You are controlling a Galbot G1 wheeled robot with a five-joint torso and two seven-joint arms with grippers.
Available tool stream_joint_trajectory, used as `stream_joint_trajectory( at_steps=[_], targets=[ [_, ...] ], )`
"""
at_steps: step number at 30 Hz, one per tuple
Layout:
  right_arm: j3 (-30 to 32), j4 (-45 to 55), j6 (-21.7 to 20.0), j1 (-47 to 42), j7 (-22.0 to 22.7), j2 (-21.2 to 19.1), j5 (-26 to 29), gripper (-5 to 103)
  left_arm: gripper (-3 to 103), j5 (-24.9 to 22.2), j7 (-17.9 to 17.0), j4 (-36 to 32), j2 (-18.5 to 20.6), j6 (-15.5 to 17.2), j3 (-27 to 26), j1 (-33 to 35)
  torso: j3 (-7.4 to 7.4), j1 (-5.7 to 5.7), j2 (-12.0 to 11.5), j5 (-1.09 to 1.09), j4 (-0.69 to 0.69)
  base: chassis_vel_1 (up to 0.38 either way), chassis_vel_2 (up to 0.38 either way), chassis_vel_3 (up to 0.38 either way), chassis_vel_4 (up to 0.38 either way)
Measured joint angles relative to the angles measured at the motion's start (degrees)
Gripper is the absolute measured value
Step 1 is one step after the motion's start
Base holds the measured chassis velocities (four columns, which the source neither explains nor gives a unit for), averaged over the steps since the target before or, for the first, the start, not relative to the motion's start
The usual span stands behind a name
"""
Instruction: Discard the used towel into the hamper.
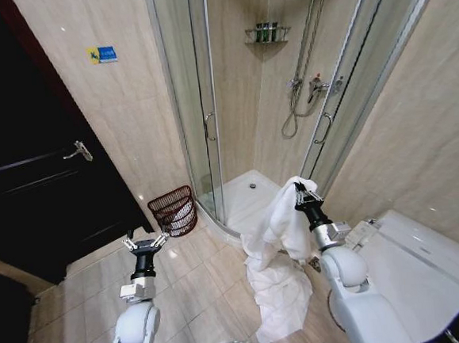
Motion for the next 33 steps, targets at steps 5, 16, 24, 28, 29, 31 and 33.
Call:
stream_joint_trajectory(
  at_steps=[5, 16, 24, 28, 29, 31, 33],
  targets=[
    [-0.26, 0.0, 0.0, -0.04, 0.06, 0.26, -0.18, 1, 100, -0.21, -0.02, -0.07, 0.03, 0.09, -0.07, 0.44, 0.0, 0.0, 0.0, 0.0, 0.0, 0.0, 0.0, 0.0, 0.0],
    [-1.12, 0.36, -0.07, 0.21, 0.46, 0.65, -0.72, 1, 100, -0.52, -0.15, -0.45, 0.16, 0.41, -0.2, 0.73, 0.0, 0.0, 0.0, 0.0, 0.0, 0.0, 0.0, 0.0, 0.0],
    [-1.18, 0.37, -0.08, 0.19, 0.53, 0.75, -0.94, 1, 100, -0.6, 0.2, -0.8, 0.28, 1.2, -0.3, 1.34, 0.0, 0.0, 0.0, 0.0, 0.0, 0.0, 0.0, 0.0, 0.0],
    [-1.18, 0.36, -0.08, 0.3, 0.54, 0.78, -0.94, 1, 100, -0.59, 0.24, -0.8, 0.33, 1.27, -0.44, 1.3, 0.0, 0.0, 0.0, 0.0, 0.0, 0.0, 0.0, 0.0, 0.0],
    [-1.19, 0.32, -0.08, 0.42, 0.54, 0.8, -0.94, 1, 100, -0.57, 0.27, -0.8, 0.33, 1.29, -0.44, 1.26, 0.0, 0.0, 0.0, 0.0, 0.0, 0.05, 0.034, 0.046, 0.03],
    [-1.21, 0.29, -0.09, 0.47, 0.54, 0.8, -0.94, 1, 100, -0.56, 0.29, -0.8, 0.32, 1.32, -0.45, 1.22, 0.0, 0.0, 0.0, 0.0, 0.0, 0.05, 0.051, 0.048, 0.03],
    [-1.21, 0.21, -0.1, 0.52, 0.54, 0.8, -0.92, 1, 100, -0.49, 0.31, -0.81, 0.23, 1.38, -0.43, 1.12, 0.0, 0.0, 0.0, 0.0, 0.0, 0.053, 0.055, 0.066, 0.053]
  ],
)
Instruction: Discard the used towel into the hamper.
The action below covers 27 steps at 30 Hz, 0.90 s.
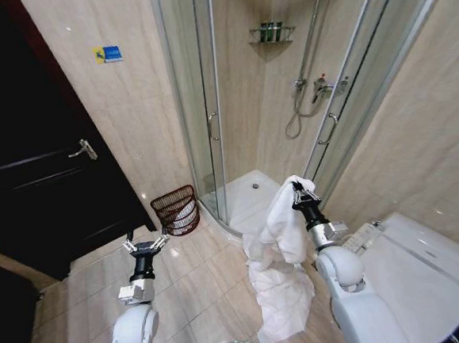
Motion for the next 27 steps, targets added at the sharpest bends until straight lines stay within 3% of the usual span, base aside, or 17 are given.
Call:
stream_joint_trajectory(
  at_steps=[27],
  targets=[
    [0.4, -0.54, 0.46, -0.18, -0.27, -0.2, 0.69, 1, 100, 0.53, 0.1, 0.09, -0.36, -0.43, 0.34, -0.48, 0.0, -0.01, 0.0, 0.01, -0.01, 0.104, 0.106, 0.107, 0.107]
  ],
)
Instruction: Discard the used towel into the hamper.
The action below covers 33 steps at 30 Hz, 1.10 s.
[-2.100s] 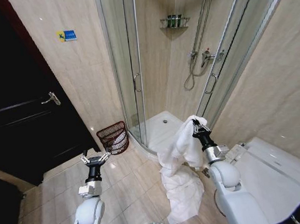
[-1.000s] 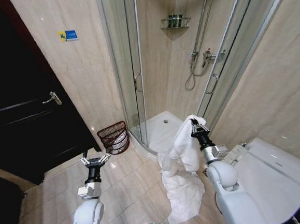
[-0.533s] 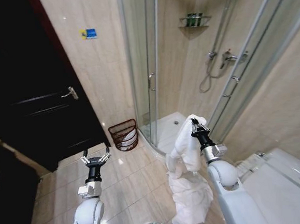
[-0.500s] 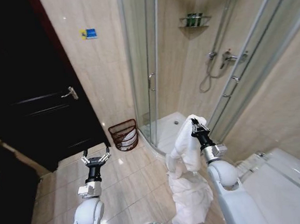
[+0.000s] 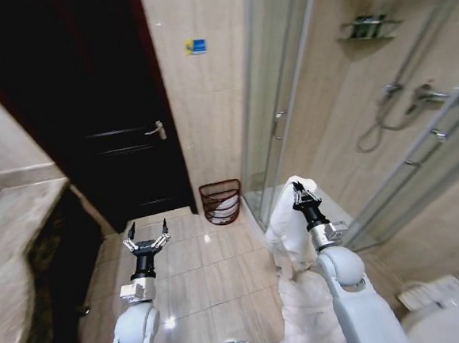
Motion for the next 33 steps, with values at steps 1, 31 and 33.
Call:
stream_joint_trajectory(
  at_steps=[1, 31, 33],
  targets=[
    [-0.01, 0.01, 0.0, -0.01, 0.02, -0.05, 0.18, 1, 100, 0.15, 0.0, 0.13, -0.05, -0.35, 0.01, -0.07, 0.0, 0.0, 0.0, 0.0, 0.0, 0.096, 0.099, 0.131, 0.12],
    [0.65, -0.66, 0.4, -0.03, -1.53, -0.24, 0.02, 1, 100, 1.38, 0.15, 0.33, -0.43, -1.1, 0.4, -0.47, 0.0, 0.01, 0.0, -0.01, 0.01, 0.015, 0.018, 0.017, 0.014],
    [0.8, -0.86, 0.5, -0.02, -1.66, -0.26, 0.07, 1, 100, 1.47, 0.18, 0.34, -0.46, -1.04, 0.44, -0.66, 0.0, 0.01, 0.0, -0.01, 0.01, 0.0, 0.0, 0.0, 0.0]
  ],
)
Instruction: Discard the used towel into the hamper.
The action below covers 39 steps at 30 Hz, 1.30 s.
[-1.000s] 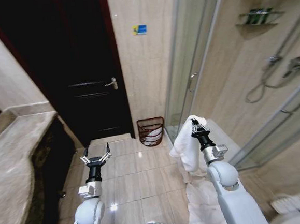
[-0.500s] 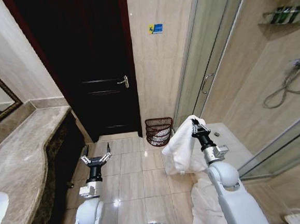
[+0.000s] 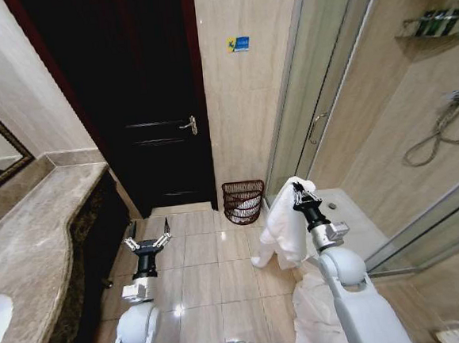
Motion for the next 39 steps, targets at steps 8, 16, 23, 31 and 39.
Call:
stream_joint_trajectory(
  at_steps=[8, 16, 23, 31, 39],
  targets=[
    [0.13, -0.64, 0.45, 0.17, -0.41, 0.11, 0.05, 1, 100, 0.35, 0.06, 0.23, -0.05, 0.13, 0.13, -0.3, 0.0, 0.0, 0.0, 0.0, 0.0, 0.0, 0.0, 0.0, 0.0],
    [0.03, -1.1, 0.75, 0.3, -0.69, 0.33, -0.01, 1, 100, 0.56, 0.1, 0.64, -0.13, 0.15, 0.26, -0.64, 0.0, 0.0, 0.0, 0.0, 0.0, -0.003, 0.005, 0.007, -0.004],
    [0.02, -1.48, 1.21, 0.61, -1.24, 0.43, -0.15, 1, 100, 0.54, 0.12, 0.61, -0.1, 0.18, 0.14, -0.61, 0.0, -0.01, 0.0, 0.0, 0.0, -0.033, 0.035, 0.034, -0.036],
    [0.01, -1.67, 1.56, 0.32, -1.73, 0.79, -0.44, 1, 100, 0.31, 0.13, 0.58, 0.07, 0.16, -0.02, -0.26, 0.0, 0.0, 0.0, 0.0, 0.01, -0.108, 0.11, 0.093, -0.105],
    [-0.18, -1.71, 1.58, 0.65, -1.73, 0.91, -0.57, 1, 100, 0.28, 0.13, 0.58, 0.05, 0.15, 0.01, -0.41, 0.0, -0.01, 0.0, -0.01, 0.0, -0.121, 0.124, 0.114, -0.124]
  ],
)
